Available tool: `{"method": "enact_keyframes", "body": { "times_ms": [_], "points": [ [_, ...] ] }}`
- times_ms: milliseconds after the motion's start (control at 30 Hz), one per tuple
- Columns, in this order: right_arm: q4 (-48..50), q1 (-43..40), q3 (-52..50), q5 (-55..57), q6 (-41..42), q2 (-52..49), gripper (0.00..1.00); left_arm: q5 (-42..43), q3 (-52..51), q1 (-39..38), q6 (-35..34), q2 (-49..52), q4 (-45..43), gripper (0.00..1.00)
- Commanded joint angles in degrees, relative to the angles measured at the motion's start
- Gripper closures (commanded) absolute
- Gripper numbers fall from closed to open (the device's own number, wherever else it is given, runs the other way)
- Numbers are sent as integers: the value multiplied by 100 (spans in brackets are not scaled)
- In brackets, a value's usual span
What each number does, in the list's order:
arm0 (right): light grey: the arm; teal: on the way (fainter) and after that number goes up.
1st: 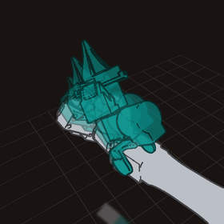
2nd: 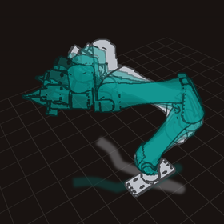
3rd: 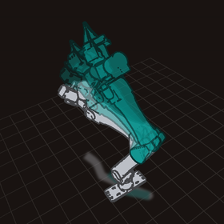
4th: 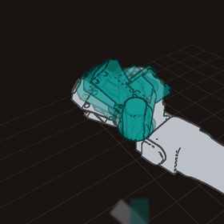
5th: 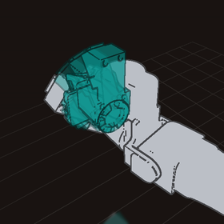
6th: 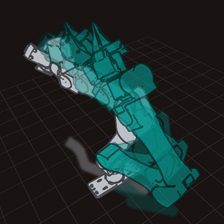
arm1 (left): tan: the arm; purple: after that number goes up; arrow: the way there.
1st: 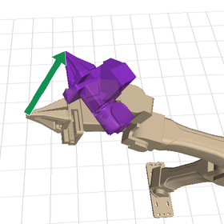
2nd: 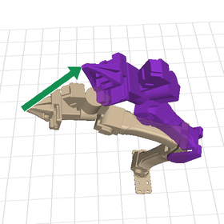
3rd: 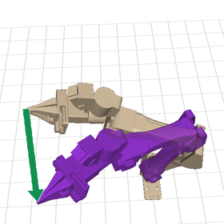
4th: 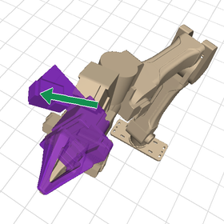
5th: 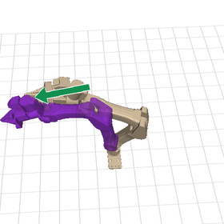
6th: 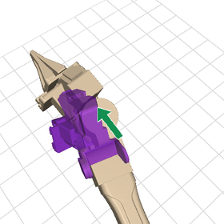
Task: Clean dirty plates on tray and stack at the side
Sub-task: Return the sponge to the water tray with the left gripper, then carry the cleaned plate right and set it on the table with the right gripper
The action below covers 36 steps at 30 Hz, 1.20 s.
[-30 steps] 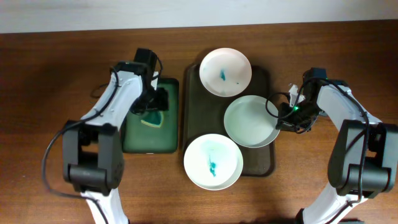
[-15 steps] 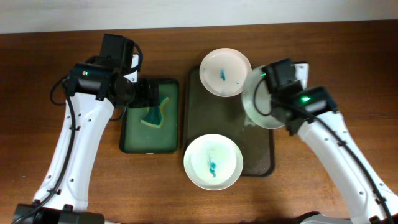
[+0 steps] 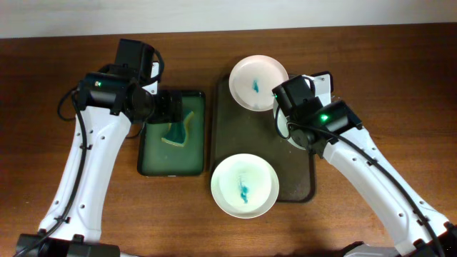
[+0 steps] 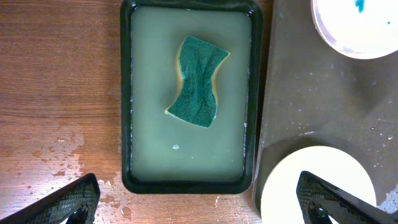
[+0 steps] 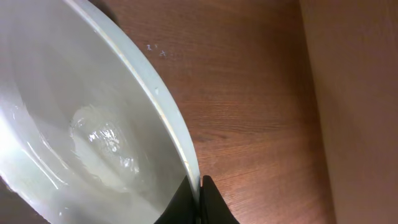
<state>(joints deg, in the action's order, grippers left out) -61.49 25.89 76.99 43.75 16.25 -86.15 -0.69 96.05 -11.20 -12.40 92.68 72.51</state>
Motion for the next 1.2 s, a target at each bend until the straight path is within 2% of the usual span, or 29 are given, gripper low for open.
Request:
{"method": "enact_keyframes", "body": {
  "times_ms": [0, 933, 1033, 1100, 1133, 1167],
  "points": [
    [-4, 37, 44, 221, 4, -116, 96, -61, 44, 17, 9, -44, 4, 1],
    [-173, 35, 44, 348, 13, -166, 96, -61, 42, 17, 11, -44, 4, 1],
    [-271, -33, 122, 249, 374, -160, 96, -61, 42, 17, 9, -44, 4, 1],
    [-407, -621, 527, -699, 501, -155, 96, -61, 42, 17, 9, -44, 4, 1],
    [-365, -1064, 723, -1451, 267, -155, 96, -61, 44, 17, 9, -44, 4, 1],
    [-129, -1687, 844, -2975, -619, -155, 96, -61, 44, 20, 11, -44, 4, 1]
  ]
}}
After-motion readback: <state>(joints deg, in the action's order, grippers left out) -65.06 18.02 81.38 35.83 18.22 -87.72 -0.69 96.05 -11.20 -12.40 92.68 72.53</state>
